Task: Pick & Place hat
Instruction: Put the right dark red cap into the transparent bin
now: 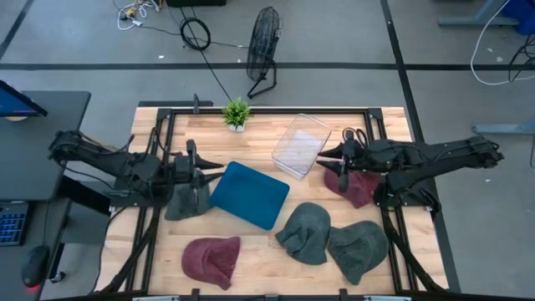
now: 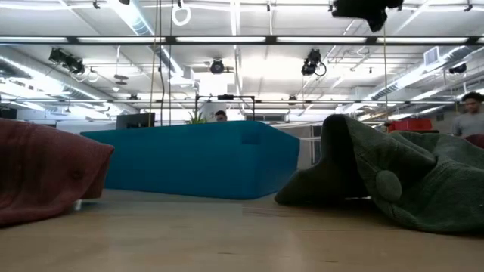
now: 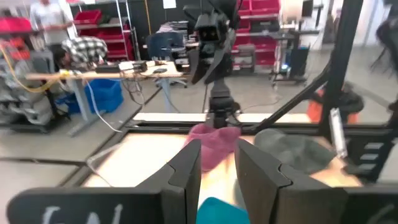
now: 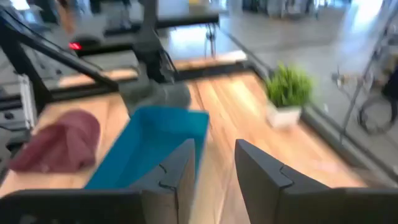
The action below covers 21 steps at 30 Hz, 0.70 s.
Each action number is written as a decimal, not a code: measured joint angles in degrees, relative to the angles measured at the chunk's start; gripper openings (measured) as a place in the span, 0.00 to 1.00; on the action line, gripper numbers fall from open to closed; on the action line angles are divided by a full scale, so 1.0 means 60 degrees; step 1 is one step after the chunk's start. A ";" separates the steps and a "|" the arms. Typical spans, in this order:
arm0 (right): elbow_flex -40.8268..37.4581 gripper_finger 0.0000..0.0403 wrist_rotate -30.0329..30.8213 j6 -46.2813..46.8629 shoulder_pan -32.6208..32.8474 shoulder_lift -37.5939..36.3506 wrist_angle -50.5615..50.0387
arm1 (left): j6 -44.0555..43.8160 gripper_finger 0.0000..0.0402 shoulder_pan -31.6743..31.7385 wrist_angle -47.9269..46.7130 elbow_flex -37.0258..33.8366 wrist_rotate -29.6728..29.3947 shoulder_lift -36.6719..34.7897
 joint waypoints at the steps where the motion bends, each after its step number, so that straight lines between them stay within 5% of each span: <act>1: 0.0001 0.30 -0.0004 0.0227 -0.0075 0.0007 -0.0338 | -0.0125 0.25 0.0000 -0.0011 0.0000 0.0011 0.0004; 10: 0.0000 0.30 0.0003 0.4117 -0.0569 0.0281 -0.4467 | -0.0078 0.25 0.0156 -0.0073 0.0000 0.0099 -0.0007; 21: 0.0000 0.32 -0.0908 0.7994 -0.0906 0.2393 -0.7455 | 0.0494 0.31 0.1008 -0.0277 -0.0004 0.0058 0.0066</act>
